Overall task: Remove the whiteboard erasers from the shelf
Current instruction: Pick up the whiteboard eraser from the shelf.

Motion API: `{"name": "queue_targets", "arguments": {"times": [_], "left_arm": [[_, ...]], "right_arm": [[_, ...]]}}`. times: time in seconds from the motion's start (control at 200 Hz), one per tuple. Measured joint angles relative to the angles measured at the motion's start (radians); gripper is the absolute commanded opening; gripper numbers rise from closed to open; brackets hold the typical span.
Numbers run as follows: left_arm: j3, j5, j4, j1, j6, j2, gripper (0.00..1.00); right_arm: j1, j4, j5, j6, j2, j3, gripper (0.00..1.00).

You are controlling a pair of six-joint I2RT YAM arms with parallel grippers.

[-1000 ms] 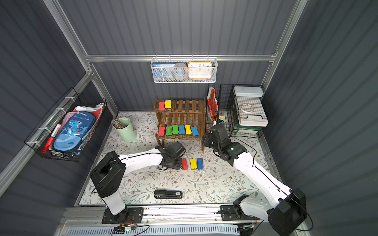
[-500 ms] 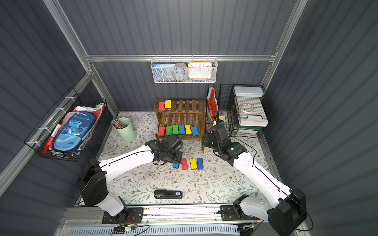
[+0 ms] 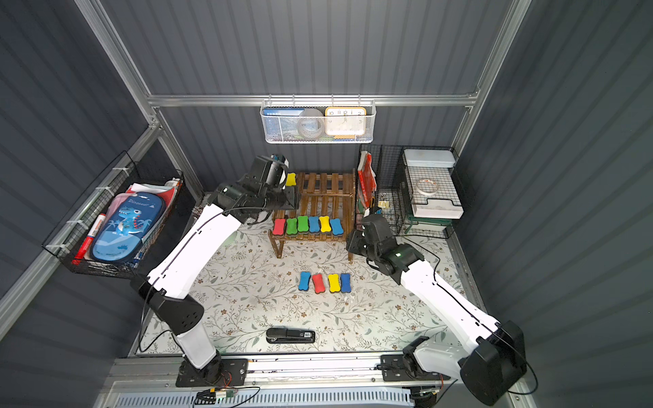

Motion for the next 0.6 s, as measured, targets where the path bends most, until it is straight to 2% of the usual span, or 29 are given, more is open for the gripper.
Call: {"name": "queue_targets", "arguments": {"times": [0.1,0.205,0.365,0.6], "left_arm": [[0.120,-0.038,-0.031,0.029,0.032,0.094,0.64],[0.183,-0.075,-0.041,0.050,0.068,0.170,0.64],[0.208,-0.093,-0.033,0.053,0.108,0.229,0.64],[0.221,-0.097,-0.008,0.050,0.122,0.240,0.64]], "right_arm": [[0.000,0.000,0.000,-0.004,0.012,0.002,0.45],[0.000,-0.001,0.000,-0.005,0.019,0.004,0.45],[0.000,-0.001,0.001,-0.011,0.035,0.015,0.45],[0.000,-0.002,0.010,-0.015,0.040,0.025,0.45]]}}
